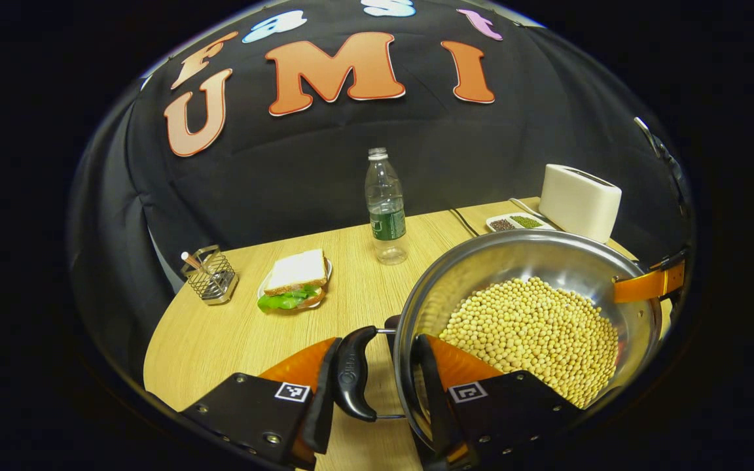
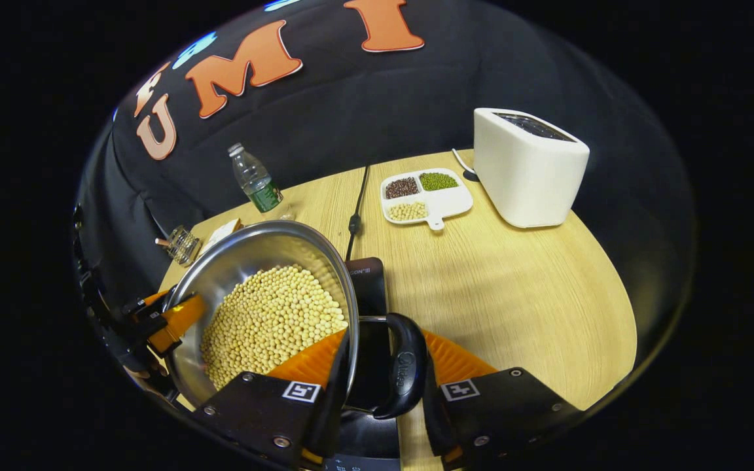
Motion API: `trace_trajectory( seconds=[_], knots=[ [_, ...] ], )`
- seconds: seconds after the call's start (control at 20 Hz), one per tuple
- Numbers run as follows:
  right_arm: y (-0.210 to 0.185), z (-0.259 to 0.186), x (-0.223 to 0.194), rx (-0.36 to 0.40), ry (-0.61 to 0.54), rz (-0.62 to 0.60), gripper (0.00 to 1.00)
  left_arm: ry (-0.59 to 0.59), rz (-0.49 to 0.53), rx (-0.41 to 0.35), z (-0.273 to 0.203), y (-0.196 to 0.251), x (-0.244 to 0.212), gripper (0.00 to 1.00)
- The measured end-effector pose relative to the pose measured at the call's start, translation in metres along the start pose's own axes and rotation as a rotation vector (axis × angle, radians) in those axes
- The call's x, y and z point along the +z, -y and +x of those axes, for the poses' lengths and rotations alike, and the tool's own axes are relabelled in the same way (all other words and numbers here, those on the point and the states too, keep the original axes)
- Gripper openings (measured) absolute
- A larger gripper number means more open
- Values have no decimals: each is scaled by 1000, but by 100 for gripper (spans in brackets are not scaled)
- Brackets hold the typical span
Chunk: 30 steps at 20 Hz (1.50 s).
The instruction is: First push the handle of the pot to place it horizontally, then grasp the pot with both hands and set it on the induction cooktop.
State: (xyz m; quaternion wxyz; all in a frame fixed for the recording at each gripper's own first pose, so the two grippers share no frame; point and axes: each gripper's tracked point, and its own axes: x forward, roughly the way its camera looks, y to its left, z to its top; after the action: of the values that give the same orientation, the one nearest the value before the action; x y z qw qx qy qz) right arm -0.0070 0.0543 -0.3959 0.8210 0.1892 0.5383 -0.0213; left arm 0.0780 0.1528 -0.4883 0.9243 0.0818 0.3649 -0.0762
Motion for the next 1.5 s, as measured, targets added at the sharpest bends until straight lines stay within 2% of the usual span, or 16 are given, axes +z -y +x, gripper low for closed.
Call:
trace_trajectory(
  seconds=[0.15,0.2,0.25,0.3,0.35,0.4,0.45,0.5,0.65,0.8,0.95,1.15,1.35,1.5],
  knots=[
    [0,2,0,-11,15,-10,55,-31,31,-12,-2,1,-6,60],
    [0,2,1,-15,17,-20,59,-41,49,-19,-4,3,-7,66],
    [-1,2,-2,-19,19,-42,55,-43,67,-10,-4,2,-6,69],
    [0,2,0,-36,35,-66,64,-44,86,0,-6,-1,-4,70],
    [0,-1,3,-50,58,-83,67,-31,96,15,-10,-4,0,73],
    [0,-5,8,-58,85,-92,75,-11,99,30,-14,-9,6,79],
    [0,-12,14,-65,113,-92,74,10,94,37,-20,-12,12,82],
    [0,-20,22,-65,142,-89,84,26,83,45,-26,-17,18,83],
    [-4,-49,47,-62,258,-101,90,88,45,87,-55,-38,41,89],
    [-18,-86,70,-55,375,-156,94,179,-9,139,-89,-63,75,88],
    [-40,-127,88,-21,483,-206,94,287,-83,156,-133,-86,113,88],
    [-65,-178,106,15,602,-245,94,391,-127,169,-192,-116,151,88],
    [-80,-231,125,47,700,-264,94,487,-173,264,-251,-165,182,87],
    [-85,-268,145,45,787,-290,93,577,-314,233,-294,-186,210,90]
  ],
)
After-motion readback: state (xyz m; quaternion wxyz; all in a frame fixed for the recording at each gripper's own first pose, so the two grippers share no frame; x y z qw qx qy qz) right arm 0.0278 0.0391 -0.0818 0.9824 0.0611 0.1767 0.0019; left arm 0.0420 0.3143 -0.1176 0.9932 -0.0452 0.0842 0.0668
